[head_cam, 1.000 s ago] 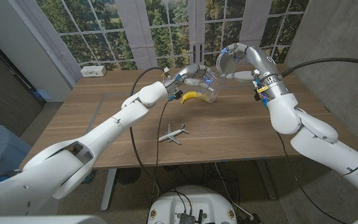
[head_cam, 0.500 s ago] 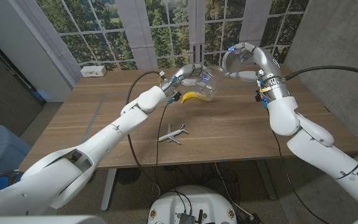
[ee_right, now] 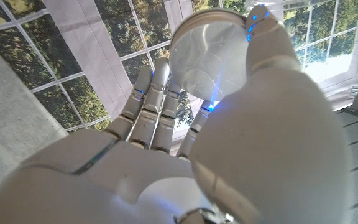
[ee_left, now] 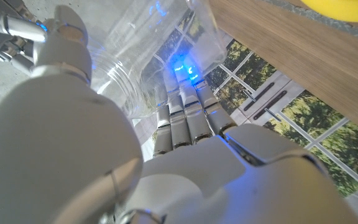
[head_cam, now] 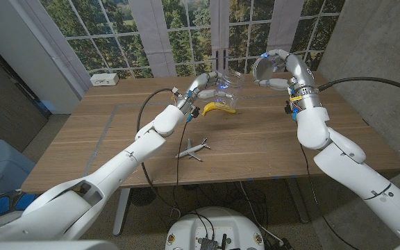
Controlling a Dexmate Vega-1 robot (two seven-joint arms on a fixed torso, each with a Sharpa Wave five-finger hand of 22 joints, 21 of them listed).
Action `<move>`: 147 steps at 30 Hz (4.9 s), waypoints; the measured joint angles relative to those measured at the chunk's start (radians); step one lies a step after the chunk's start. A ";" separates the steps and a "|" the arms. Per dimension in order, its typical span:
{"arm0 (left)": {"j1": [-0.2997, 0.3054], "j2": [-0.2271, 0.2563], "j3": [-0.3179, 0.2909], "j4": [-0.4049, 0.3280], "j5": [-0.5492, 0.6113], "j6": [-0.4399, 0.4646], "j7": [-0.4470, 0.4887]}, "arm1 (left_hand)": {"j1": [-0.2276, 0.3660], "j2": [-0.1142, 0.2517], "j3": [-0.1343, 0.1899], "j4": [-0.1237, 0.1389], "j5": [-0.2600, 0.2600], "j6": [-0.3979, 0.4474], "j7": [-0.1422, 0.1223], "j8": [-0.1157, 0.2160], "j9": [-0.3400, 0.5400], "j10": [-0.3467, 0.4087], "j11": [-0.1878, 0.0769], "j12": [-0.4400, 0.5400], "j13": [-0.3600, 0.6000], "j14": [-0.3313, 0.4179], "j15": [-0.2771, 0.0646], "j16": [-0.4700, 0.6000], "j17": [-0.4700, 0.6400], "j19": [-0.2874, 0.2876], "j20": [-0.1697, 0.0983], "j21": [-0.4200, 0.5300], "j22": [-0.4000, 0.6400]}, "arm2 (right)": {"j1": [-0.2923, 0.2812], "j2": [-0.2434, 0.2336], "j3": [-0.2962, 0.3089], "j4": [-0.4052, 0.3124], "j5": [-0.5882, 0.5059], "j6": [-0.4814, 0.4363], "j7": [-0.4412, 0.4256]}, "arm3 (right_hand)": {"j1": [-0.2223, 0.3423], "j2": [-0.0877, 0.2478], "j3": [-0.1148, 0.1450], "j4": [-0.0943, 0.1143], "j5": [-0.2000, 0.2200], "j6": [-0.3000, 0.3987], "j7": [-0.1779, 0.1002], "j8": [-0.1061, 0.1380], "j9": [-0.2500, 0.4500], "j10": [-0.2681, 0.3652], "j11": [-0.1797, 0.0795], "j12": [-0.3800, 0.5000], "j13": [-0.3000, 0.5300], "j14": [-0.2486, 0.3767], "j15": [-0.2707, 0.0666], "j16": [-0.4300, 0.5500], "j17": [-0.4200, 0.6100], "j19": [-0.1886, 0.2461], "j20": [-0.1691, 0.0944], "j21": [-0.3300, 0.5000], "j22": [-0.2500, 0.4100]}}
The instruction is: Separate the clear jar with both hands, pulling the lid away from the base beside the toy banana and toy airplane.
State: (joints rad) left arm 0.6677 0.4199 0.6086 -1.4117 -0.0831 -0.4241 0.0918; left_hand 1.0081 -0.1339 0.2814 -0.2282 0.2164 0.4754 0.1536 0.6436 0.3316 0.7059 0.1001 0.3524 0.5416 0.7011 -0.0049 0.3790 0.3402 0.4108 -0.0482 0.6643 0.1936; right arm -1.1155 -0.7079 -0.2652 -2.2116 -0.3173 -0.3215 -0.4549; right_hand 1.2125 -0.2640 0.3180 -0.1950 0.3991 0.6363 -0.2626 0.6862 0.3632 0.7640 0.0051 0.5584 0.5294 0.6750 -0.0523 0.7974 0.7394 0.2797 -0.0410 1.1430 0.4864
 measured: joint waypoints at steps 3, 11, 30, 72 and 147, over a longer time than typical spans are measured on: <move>0.016 0.002 -0.007 -0.009 0.002 0.002 0.014 | 0.000 0.000 0.000 0.000 -0.005 0.000 0.000 0.000 0.000 0.006 -0.001 -0.004 -0.006 0.001 -0.001 -0.001 0.000 0.000 0.000 0.003 0.000 | 0.005 0.005 -0.004 -0.005 0.007 -0.041 0.007 | 0.000 0.000 0.000 0.000 -0.002 0.000 0.000 0.000 0.000 0.000 0.000 0.000 0.000 0.005 -0.002 -0.005 -0.001 0.000 0.000 0.007 -0.004; 0.064 0.014 -0.030 -0.043 0.015 0.035 0.086 | 0.000 0.000 -0.001 0.001 -0.012 0.000 0.000 0.000 -0.009 0.007 0.000 -0.009 -0.017 0.001 -0.001 -0.004 -0.003 0.000 0.000 0.003 0.000 | 0.040 0.020 -0.034 -0.045 0.038 -0.191 0.042 | 0.000 0.000 0.000 0.000 -0.007 0.000 0.000 0.001 0.000 0.000 0.000 0.000 0.000 0.015 -0.002 -0.018 0.004 0.000 0.000 0.019 -0.009; 0.150 0.030 -0.069 -0.082 0.012 0.092 0.190 | 0.000 0.000 -0.004 0.004 -0.032 0.000 0.000 -0.010 -0.028 0.025 0.000 -0.036 -0.045 0.003 -0.002 -0.013 -0.011 -0.005 0.005 0.011 -0.001 | 0.179 0.011 -0.121 -0.109 0.195 -0.575 0.124 | 0.000 0.000 0.000 0.000 -0.002 0.000 0.000 0.001 0.000 0.000 0.000 0.000 0.000 0.026 -0.001 -0.037 0.012 0.000 0.000 0.039 -0.036; 0.318 -0.001 -0.160 -0.114 0.039 0.141 0.505 | 0.000 0.000 -0.014 0.014 -0.036 0.000 0.000 -0.012 -0.044 0.035 -0.003 -0.056 -0.083 0.012 -0.001 -0.032 -0.023 -0.005 0.005 0.033 -0.001 | 0.516 0.016 -0.364 0.010 0.569 -1.004 0.096 | 0.000 0.000 0.000 0.000 0.008 0.000 0.000 0.001 0.000 0.000 0.000 0.000 0.000 0.029 0.002 -0.052 0.047 0.000 0.000 0.073 -0.069; 0.392 0.061 -0.177 -0.122 0.005 0.232 0.531 | -0.046 0.047 -0.091 0.091 -0.016 -0.034 -0.178 -0.336 -0.129 -0.146 -0.242 -0.180 -0.254 -0.234 -0.043 -0.184 -0.114 -0.160 0.066 -0.042 -0.017 | 1.294 0.083 -1.303 0.450 1.536 -1.072 -0.465 | -0.192 0.278 0.052 0.047 -0.137 -0.300 0.249 -0.347 -0.128 -0.419 -0.022 -0.329 0.030 -0.275 0.015 -0.332 0.037 0.016 0.081 0.105 -0.314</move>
State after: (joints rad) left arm 1.0599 0.4808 0.4314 -1.5334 -0.0778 -0.1926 0.6227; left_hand 0.9619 -0.0872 0.1907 -0.1368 0.2000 0.4416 -0.0240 0.3078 0.2026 0.5601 -0.1422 0.1719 0.2879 0.4672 -0.0479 0.1955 0.2264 0.2510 0.0177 0.6227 0.1766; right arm 0.1782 -0.6246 -1.5678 -1.7614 1.2185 -1.3940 -0.9195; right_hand 1.0206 0.0137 0.3699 -0.1475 0.2618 0.3365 -0.0141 0.3388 0.2348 0.3449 -0.0167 0.2296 0.5592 0.3995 -0.0376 0.4656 0.7761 0.2956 0.0403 1.2478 0.1721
